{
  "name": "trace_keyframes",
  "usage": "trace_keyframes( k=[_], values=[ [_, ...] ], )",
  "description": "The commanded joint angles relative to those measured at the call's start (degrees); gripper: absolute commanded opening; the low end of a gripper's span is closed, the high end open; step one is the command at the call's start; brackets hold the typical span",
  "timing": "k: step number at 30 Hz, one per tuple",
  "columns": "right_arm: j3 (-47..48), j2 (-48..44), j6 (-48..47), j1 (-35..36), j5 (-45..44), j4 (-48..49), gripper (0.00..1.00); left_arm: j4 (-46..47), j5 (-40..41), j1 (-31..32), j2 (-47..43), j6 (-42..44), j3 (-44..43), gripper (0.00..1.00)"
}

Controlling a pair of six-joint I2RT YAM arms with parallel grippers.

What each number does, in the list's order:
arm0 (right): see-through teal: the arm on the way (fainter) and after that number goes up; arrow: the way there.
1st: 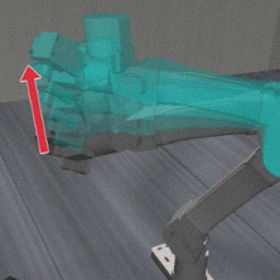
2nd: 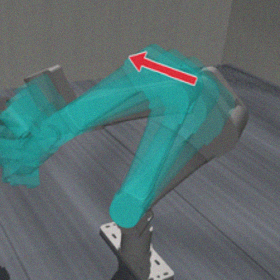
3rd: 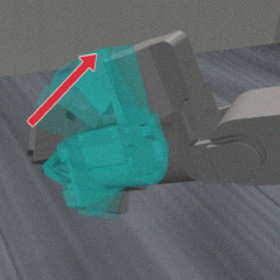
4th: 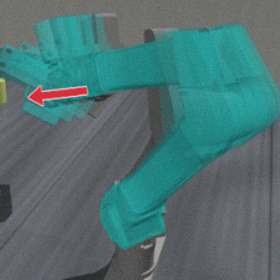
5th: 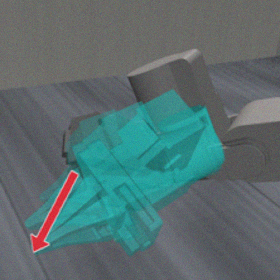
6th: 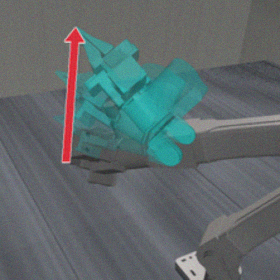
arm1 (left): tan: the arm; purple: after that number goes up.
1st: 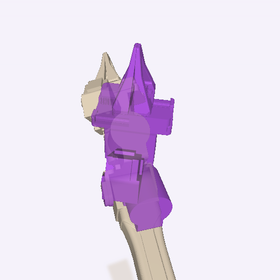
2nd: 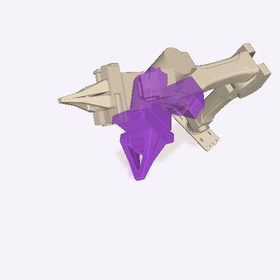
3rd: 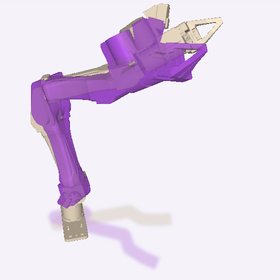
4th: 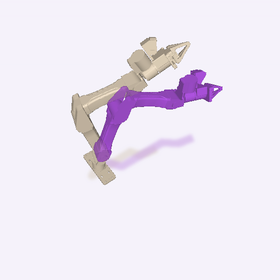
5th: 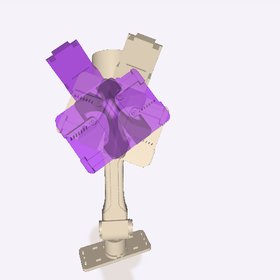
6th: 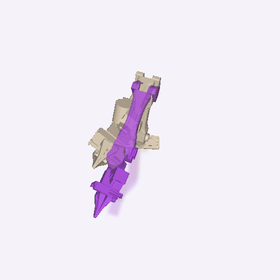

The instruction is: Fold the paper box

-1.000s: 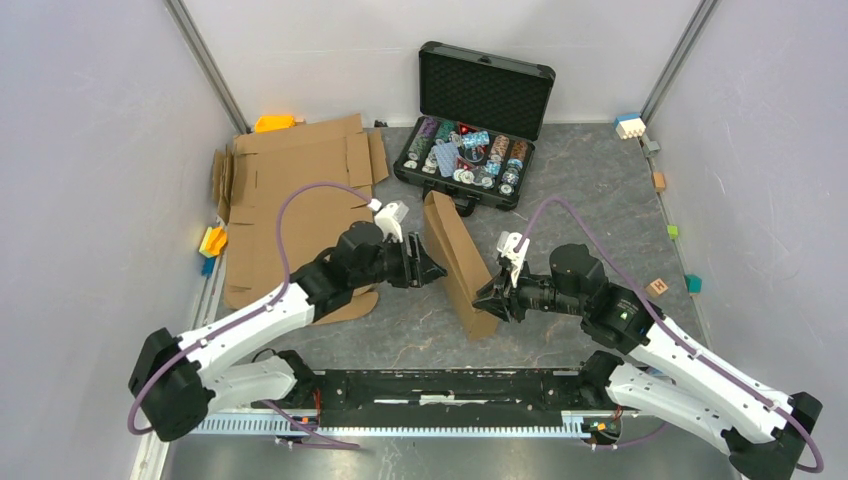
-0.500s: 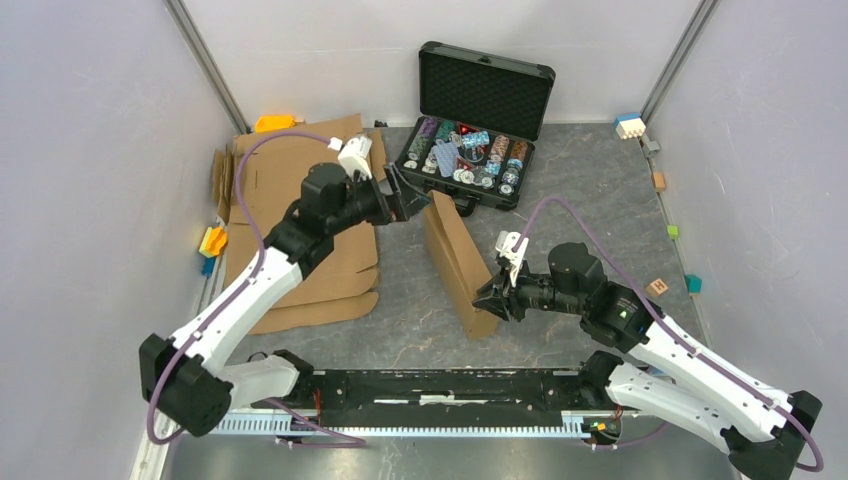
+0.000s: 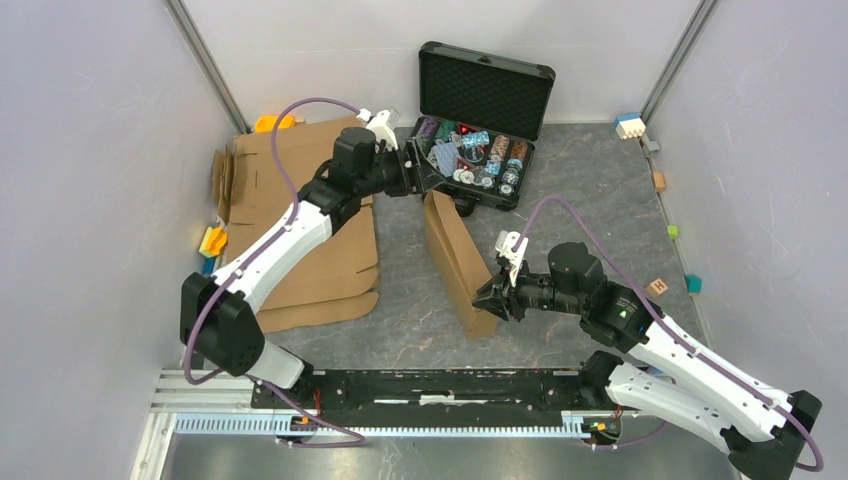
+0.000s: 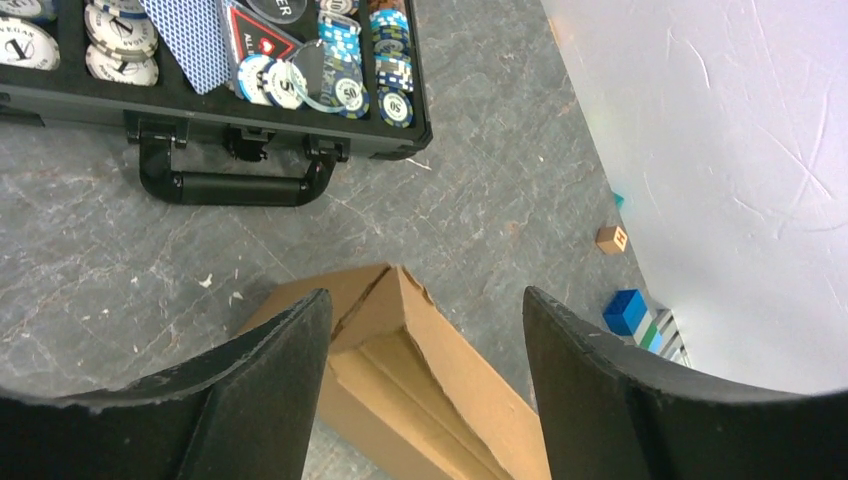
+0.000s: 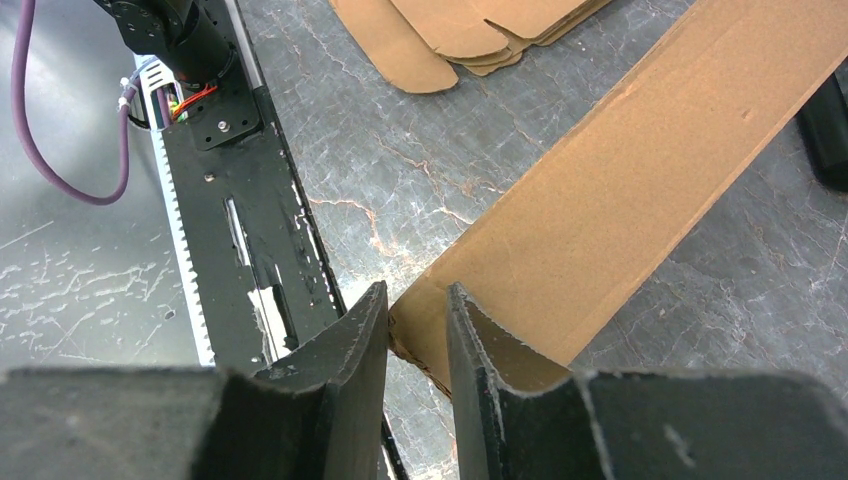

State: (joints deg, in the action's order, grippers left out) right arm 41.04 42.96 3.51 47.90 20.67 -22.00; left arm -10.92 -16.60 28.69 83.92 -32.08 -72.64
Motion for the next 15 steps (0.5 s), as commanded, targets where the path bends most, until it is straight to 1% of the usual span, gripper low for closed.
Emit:
trace_keyframes(
  k=[1, 3, 4, 7, 8, 15],
  values=[
    [-1.0, 1.6, -1.6, -0.2, -3.4, -7.8, 0.33, -1.3, 0.8, -0.2, 3.3, 4.1, -4.4, 0.75],
    [-1.1, 1.5, -1.5, -0.2, -3.4, -7.7, 0.33, -1.2, 1.1, -0.3, 4.3, 4.4, -4.4, 0.72],
    [-1.2, 1.4, -1.5, -0.2, -3.4, -7.6, 0.33, -1.3, 1.4, -0.3, 4.7, 4.5, -4.4, 0.68],
    [-1.3, 1.4, -1.4, -0.2, -3.4, -7.7, 0.33, -1.3, 0.5, -0.9, 5.9, 4.4, -3.5, 0.51],
    [-1.4, 1.4, -1.4, -0.2, -3.6, -7.7, 0.33, -1.1, 0.1, -1.1, 6.1, 4.1, -2.9, 0.48],
    [-1.5, 1.5, -1.6, -0.2, -3.9, -7.9, 0.33, 1.6, -0.3, -1.5, 6.0, 3.3, 3.7, 0.36]
  ],
)
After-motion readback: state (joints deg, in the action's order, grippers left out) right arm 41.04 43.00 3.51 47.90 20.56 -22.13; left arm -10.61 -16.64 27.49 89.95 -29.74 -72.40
